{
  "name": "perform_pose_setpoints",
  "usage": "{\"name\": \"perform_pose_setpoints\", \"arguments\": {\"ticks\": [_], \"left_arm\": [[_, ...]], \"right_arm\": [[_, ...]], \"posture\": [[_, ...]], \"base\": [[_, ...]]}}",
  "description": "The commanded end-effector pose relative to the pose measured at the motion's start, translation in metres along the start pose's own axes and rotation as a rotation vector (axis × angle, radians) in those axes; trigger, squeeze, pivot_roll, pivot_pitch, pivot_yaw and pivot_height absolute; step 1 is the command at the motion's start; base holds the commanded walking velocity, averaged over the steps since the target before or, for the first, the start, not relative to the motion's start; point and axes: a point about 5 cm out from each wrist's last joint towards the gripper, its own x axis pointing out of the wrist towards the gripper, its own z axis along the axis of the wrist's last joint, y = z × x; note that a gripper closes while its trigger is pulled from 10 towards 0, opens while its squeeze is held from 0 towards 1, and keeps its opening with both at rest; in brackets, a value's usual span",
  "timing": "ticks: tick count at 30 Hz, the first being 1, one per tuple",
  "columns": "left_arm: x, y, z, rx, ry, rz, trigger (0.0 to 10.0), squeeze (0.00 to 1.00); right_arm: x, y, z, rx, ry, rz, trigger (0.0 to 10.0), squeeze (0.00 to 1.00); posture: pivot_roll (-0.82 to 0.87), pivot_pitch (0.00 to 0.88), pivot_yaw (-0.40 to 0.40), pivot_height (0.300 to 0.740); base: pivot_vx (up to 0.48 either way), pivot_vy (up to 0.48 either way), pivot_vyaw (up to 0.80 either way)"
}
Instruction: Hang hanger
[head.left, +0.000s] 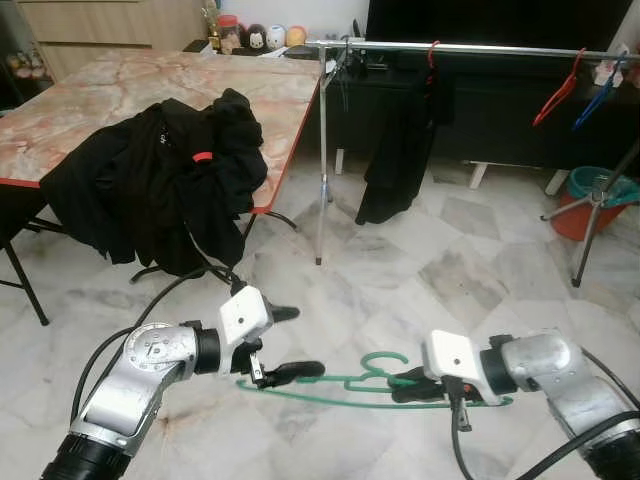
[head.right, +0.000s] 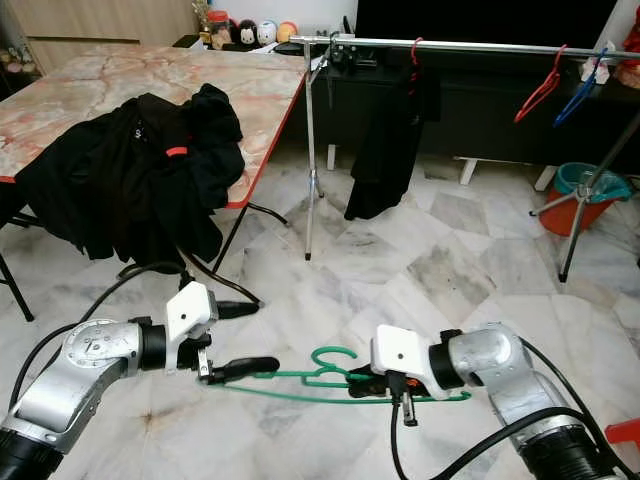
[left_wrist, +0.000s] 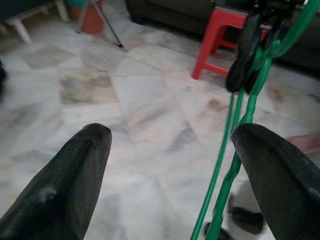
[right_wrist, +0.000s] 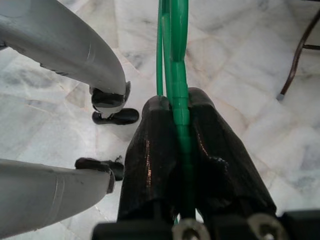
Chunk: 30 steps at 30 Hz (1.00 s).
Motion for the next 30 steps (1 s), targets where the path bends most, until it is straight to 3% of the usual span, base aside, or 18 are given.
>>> {"name": "perform_pose_setpoints", "arguments": {"ticks": [1, 10, 13, 30], "left_arm": [[0.003, -0.004, 0.011, -0.021, 0.000, -0.055, 10.0, 0.00], [0.010, -0.011, 0.014, -0.033, 0.020, -0.113, 10.0, 0.00], [0.017, -0.016, 0.019, -0.036, 0.029, -0.154, 10.0, 0.00], [0.037, -0.009, 0.013, 0.023, 0.091, -0.095, 10.0, 0.00]], "right_arm": [[0.004, 0.001, 0.008, -0.031, 0.026, 0.010, 10.0, 0.00], [0.008, -0.002, 0.012, -0.041, 0.037, 0.014, 10.0, 0.00], [0.009, -0.010, 0.018, -0.065, 0.055, -0.032, 10.0, 0.00], [0.017, -0.011, 0.033, -0.092, -0.002, -0.018, 10.0, 0.00]], "posture": [[0.16, 0.000, -0.035, 0.732], [0.17, 0.000, -0.037, 0.732], [0.17, 0.000, -0.036, 0.732], [0.16, 0.000, -0.037, 0.732]], "base": [[0.000, 0.000, 0.00], [0.000, 0.000, 0.00], [0.000, 0.000, 0.00], [0.000, 0.000, 0.00]]}}
